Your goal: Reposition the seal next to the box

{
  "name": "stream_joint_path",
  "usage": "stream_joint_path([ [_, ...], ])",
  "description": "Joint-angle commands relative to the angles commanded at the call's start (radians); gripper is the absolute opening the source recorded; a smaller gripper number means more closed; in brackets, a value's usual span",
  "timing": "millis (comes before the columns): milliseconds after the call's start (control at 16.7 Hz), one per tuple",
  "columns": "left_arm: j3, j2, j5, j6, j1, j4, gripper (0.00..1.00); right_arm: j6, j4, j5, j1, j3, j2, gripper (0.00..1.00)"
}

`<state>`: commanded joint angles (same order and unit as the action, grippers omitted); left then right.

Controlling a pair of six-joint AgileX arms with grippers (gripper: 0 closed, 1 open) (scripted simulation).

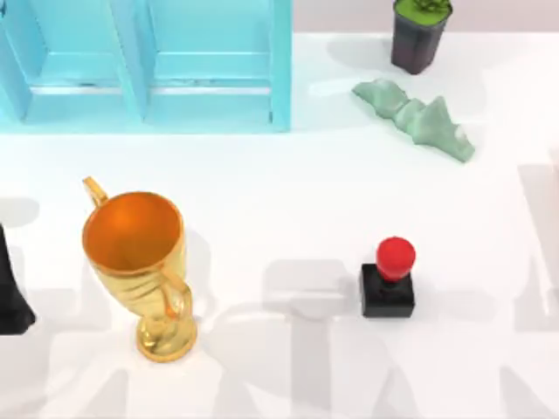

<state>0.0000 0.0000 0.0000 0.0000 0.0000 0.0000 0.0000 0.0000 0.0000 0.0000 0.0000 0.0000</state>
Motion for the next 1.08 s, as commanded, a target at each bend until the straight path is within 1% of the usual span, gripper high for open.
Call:
stream_joint_path([
  [180, 0.000, 0.000, 0.000, 0.000, 0.000, 0.000, 1.00, 0.007, -0.008, 0.000, 0.009, 0.009, 0.010, 1.00],
  [420, 0.000, 0.000, 0.000, 0.000, 0.000, 0.000, 1.00, 0.093, -0.124, 0.003, 0.114, 0.148, 0.156, 1.00],
  [660, 0.000, 0.000, 0.000, 0.000, 0.000, 0.000, 1.00, 0.233, -0.338, 0.011, 0.277, 0.440, 0.468, 1.00],
  [900, 0.000, 0.000, 0.000, 0.000, 0.000, 0.000, 1.00, 0.378, -0.603, 0.016, 0.436, 0.805, 0.889, 1.00],
  [1080, 0.000, 0.000, 0.000, 0.000, 0.000, 0.000, 1.00, 0.471, -0.808, 0.017, 0.527, 1.064, 1.188, 1.00],
])
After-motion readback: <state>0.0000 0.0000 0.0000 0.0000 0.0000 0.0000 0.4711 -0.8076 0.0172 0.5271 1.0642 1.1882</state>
